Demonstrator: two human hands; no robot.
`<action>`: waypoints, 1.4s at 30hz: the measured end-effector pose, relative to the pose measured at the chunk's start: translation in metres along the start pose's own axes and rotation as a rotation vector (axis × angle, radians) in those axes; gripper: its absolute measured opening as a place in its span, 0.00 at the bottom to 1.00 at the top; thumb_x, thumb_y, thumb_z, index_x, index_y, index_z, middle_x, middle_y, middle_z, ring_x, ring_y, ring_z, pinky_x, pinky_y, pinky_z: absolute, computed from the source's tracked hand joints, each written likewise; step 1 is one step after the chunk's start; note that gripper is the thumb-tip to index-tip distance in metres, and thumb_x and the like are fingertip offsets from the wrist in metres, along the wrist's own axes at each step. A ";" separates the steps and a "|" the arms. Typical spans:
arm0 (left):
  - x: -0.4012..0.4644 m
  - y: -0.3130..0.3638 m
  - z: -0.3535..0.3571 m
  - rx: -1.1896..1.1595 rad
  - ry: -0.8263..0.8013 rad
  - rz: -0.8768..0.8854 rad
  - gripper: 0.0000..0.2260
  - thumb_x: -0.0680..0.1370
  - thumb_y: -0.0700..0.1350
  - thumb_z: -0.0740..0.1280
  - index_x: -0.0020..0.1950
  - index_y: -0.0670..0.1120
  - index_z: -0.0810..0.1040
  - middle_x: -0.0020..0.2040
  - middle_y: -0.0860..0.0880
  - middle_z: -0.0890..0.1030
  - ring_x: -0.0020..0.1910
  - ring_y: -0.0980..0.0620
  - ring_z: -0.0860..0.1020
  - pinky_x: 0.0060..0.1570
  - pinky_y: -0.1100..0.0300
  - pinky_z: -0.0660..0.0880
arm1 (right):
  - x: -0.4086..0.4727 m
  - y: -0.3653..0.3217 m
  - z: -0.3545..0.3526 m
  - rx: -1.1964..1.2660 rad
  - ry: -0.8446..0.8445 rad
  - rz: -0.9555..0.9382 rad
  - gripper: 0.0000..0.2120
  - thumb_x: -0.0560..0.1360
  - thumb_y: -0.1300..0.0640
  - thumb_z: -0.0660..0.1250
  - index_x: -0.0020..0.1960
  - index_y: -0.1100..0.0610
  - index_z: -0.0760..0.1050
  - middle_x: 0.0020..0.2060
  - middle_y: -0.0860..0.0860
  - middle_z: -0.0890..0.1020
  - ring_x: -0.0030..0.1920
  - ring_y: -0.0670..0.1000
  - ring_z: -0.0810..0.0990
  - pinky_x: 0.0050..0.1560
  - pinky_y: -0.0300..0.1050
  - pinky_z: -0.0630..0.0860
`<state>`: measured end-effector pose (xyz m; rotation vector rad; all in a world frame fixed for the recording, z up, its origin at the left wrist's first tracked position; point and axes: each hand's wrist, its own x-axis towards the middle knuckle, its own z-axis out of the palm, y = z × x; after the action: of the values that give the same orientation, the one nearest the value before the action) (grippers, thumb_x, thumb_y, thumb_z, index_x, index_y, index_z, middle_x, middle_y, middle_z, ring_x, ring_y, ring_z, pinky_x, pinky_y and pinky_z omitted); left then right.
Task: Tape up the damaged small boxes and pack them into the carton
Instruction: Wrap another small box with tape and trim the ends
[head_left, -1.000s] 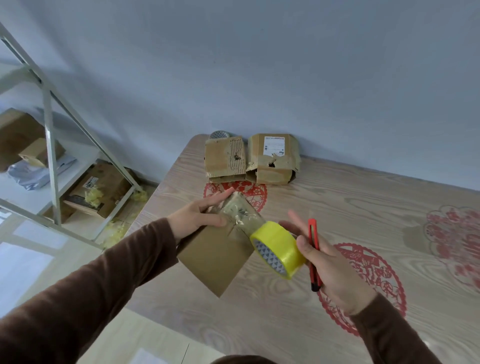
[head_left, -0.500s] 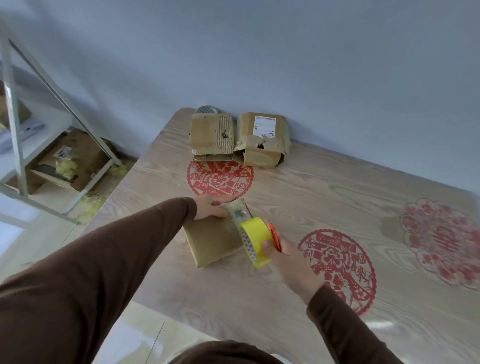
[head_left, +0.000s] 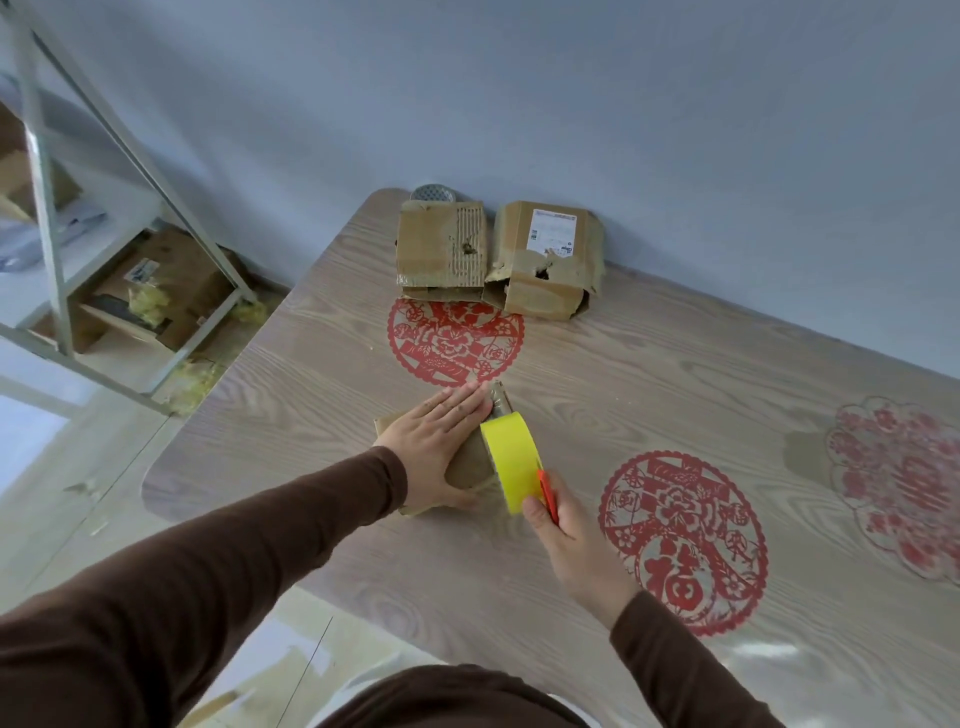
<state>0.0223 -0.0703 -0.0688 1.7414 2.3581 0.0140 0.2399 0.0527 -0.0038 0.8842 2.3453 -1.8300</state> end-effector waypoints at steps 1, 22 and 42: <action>0.002 0.001 0.002 -0.001 0.010 -0.002 0.53 0.70 0.79 0.55 0.83 0.48 0.41 0.82 0.50 0.40 0.81 0.54 0.37 0.80 0.53 0.40 | 0.001 0.001 0.000 0.008 -0.002 0.002 0.08 0.84 0.50 0.60 0.62 0.46 0.72 0.55 0.45 0.80 0.57 0.41 0.78 0.58 0.38 0.71; 0.006 0.009 -0.002 0.013 -0.008 0.023 0.44 0.75 0.72 0.56 0.82 0.54 0.39 0.82 0.50 0.38 0.81 0.52 0.38 0.79 0.52 0.38 | -0.043 0.052 0.011 0.021 0.073 0.248 0.10 0.84 0.48 0.58 0.63 0.39 0.71 0.56 0.42 0.82 0.58 0.42 0.80 0.65 0.48 0.74; 0.028 -0.006 -0.011 0.287 -0.044 0.122 0.39 0.81 0.55 0.60 0.79 0.60 0.32 0.81 0.45 0.35 0.81 0.43 0.38 0.79 0.45 0.45 | -0.022 0.026 0.065 0.266 0.049 0.375 0.10 0.85 0.54 0.59 0.65 0.49 0.71 0.54 0.43 0.79 0.54 0.41 0.78 0.55 0.35 0.72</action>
<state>0.0070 -0.0442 -0.0636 1.9876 2.3109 -0.3568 0.2497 -0.0116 -0.0382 1.3057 1.8190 -1.9922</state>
